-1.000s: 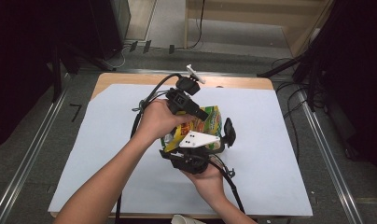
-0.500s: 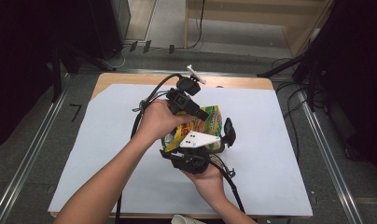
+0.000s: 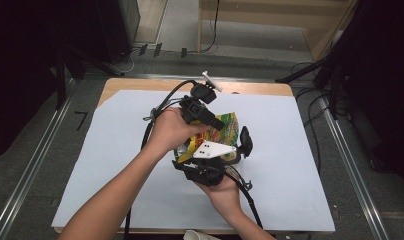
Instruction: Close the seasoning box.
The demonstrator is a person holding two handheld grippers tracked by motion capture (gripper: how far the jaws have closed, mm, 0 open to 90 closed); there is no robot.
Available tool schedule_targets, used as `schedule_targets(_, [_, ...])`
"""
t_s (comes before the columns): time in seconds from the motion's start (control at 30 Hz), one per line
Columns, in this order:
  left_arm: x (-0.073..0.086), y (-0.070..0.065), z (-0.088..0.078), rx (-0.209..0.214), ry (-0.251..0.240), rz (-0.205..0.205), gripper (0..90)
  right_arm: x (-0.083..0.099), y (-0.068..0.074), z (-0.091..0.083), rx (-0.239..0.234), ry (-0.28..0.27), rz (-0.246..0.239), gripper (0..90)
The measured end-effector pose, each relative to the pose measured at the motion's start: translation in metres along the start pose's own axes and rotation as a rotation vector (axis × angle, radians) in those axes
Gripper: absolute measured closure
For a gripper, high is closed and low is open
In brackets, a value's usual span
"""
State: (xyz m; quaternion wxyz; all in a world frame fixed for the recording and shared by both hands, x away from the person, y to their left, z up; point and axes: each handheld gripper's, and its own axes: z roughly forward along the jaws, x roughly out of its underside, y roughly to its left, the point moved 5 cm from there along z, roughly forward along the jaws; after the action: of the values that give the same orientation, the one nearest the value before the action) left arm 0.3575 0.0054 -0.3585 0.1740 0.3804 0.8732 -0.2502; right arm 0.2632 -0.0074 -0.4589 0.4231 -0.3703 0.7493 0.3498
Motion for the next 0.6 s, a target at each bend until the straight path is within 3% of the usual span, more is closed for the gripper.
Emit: schedule_targets(0.6, [0.0058,-0.0007,-0.0060,-0.014,-0.021,0.002,79.9,-0.0010,0.0042,0.0011,-0.001,-0.001,-0.026,76.9])
